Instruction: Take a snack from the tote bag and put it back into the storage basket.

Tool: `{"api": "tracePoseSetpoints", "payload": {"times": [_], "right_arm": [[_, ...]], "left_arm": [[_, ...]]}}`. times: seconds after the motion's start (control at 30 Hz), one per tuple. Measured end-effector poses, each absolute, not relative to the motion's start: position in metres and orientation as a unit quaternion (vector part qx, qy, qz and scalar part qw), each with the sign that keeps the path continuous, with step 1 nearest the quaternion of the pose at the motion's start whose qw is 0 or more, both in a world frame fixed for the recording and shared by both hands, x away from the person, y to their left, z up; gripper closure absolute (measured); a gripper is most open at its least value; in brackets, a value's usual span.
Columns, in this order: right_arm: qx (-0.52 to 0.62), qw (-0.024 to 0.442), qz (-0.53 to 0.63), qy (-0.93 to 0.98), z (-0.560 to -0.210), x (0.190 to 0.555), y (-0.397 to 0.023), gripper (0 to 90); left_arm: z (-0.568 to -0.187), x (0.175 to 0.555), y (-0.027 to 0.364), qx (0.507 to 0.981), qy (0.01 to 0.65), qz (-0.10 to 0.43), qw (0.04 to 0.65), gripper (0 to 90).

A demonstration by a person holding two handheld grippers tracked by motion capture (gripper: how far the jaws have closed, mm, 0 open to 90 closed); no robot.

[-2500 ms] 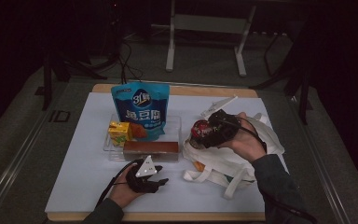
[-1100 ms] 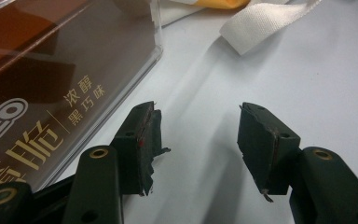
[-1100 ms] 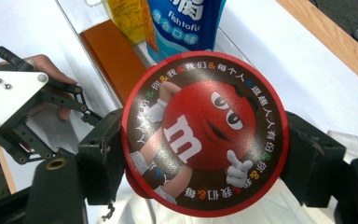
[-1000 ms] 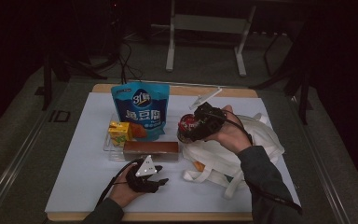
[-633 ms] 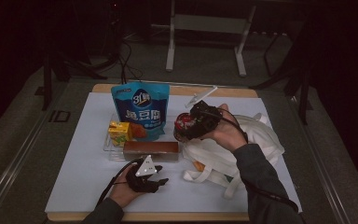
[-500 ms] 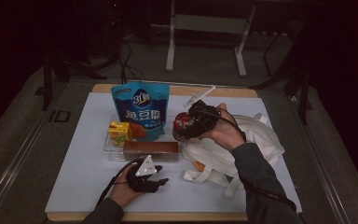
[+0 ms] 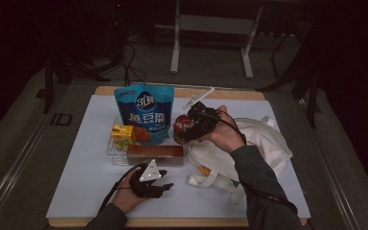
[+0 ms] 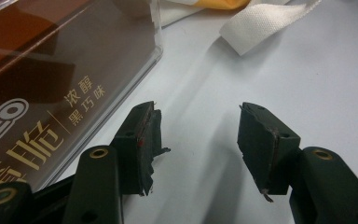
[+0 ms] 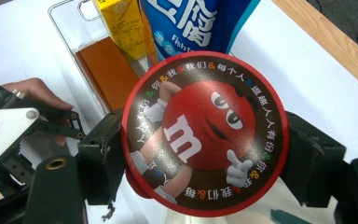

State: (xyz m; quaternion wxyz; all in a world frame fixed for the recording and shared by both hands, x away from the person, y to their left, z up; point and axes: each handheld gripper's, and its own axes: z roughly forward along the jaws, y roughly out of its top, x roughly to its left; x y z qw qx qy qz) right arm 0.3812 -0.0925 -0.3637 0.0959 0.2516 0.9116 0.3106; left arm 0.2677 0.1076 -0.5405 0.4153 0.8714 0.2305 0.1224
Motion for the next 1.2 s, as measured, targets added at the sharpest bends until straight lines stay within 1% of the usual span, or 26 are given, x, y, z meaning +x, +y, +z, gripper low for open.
{"api": "tracePoseSetpoints", "payload": {"times": [1.2], "right_arm": [[0.259, 0.089, 0.306, 0.912, -0.383, 0.396, -0.073, 25.4]], "left_arm": [[-0.54, 0.267, 0.108, 0.871, 0.229, 0.123, 0.417, 46.9]]}}
